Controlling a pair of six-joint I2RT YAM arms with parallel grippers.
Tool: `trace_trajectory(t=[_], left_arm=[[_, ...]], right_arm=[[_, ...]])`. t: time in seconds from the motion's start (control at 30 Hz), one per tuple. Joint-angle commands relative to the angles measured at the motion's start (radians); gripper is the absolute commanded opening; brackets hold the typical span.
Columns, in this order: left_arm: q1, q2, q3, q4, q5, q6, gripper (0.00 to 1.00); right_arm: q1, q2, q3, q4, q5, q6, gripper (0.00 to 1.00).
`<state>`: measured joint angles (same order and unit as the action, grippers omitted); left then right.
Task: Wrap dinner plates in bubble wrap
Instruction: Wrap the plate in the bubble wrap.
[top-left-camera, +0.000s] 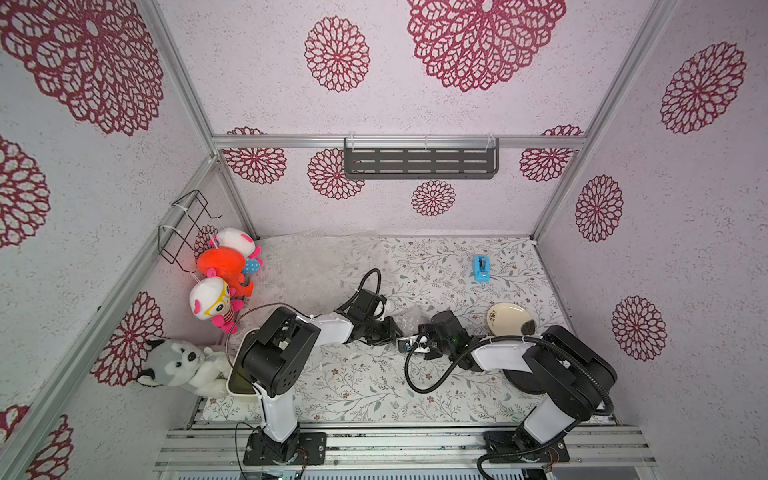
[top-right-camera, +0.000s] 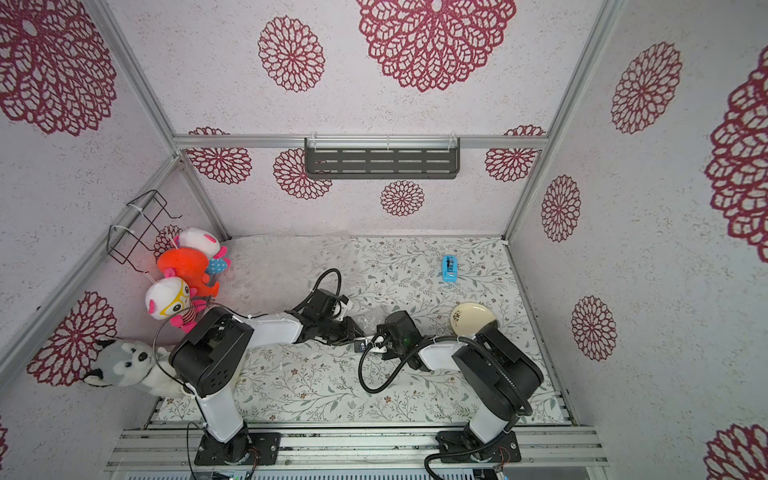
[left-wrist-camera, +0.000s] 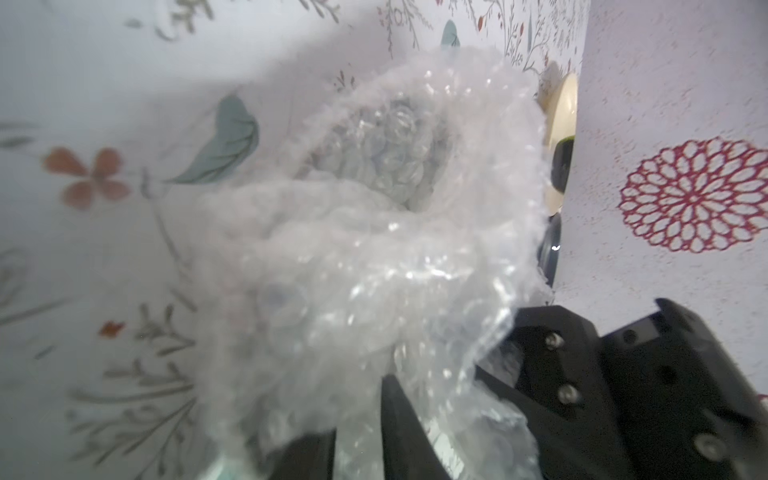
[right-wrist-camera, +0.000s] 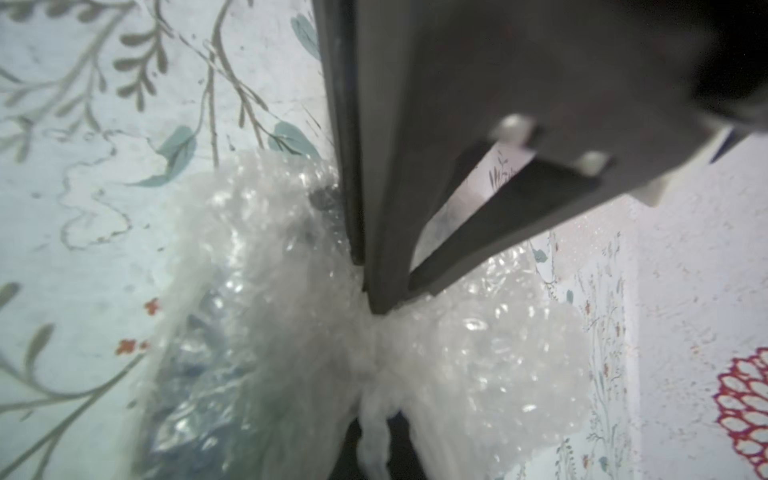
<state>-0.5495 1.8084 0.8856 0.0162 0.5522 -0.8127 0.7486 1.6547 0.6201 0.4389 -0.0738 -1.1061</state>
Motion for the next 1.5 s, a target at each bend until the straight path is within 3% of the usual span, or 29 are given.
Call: trace_trajectory(t=[0.0,0.1,0.23,0.5,0.57,0.7,0.83,0.87,1.03,1.13,1.23,1.33,1.47], left_arm=[[0.049,-0.116,0.004,0.001,0.023,-0.006,0.31],[0.053,-0.163,0.069,-0.046,0.013,-0.013,0.42],[0.004,-0.067,0.249,-0.275,-0.049,0.029,0.43],[-0.087,0.143,0.418,-0.395,-0.012,0.049,0.21],[-0.089,0.193,0.425,-0.451,-0.042,0.051,0.14],[-0.066,0.191,0.332,-0.452,-0.084,0.006,0.05],[-0.043,0.185,0.249,-0.396,-0.065,-0.022,0.02],[-0.043,0.184,0.244,-0.391,-0.064,-0.021,0.01],[-0.042,0.172,0.243,-0.386,-0.066,-0.019,0.00],[-0.043,0.166,0.242,-0.387,-0.070,-0.023,0.01],[-0.043,0.165,0.240,-0.391,-0.076,-0.023,0.01],[-0.042,0.130,0.239,-0.392,-0.081,-0.025,0.01],[-0.040,0.128,0.237,-0.391,-0.086,-0.032,0.01]], right_arm=[[0.022,0.046,-0.022,-0.022,0.062,-0.124,0.00],[0.032,0.047,-0.032,0.005,0.079,-0.149,0.00],[0.038,0.040,-0.043,0.024,0.089,-0.172,0.00],[0.043,0.026,-0.035,0.025,0.069,-0.137,0.00],[0.042,0.002,-0.024,0.002,0.054,-0.105,0.08],[0.041,-0.125,-0.016,-0.102,0.011,-0.001,0.42],[0.041,-0.322,-0.039,-0.216,0.002,0.268,0.63],[0.040,-0.364,-0.035,-0.254,0.010,0.353,0.65],[0.039,-0.501,0.020,-0.478,0.030,0.976,0.64],[0.037,-0.511,0.016,-0.498,-0.011,1.286,0.52],[0.035,-0.500,-0.057,-0.426,-0.105,1.437,0.36],[0.032,-0.442,-0.091,-0.380,-0.171,1.482,0.23],[0.020,-0.311,-0.070,-0.333,-0.224,1.499,0.15]])
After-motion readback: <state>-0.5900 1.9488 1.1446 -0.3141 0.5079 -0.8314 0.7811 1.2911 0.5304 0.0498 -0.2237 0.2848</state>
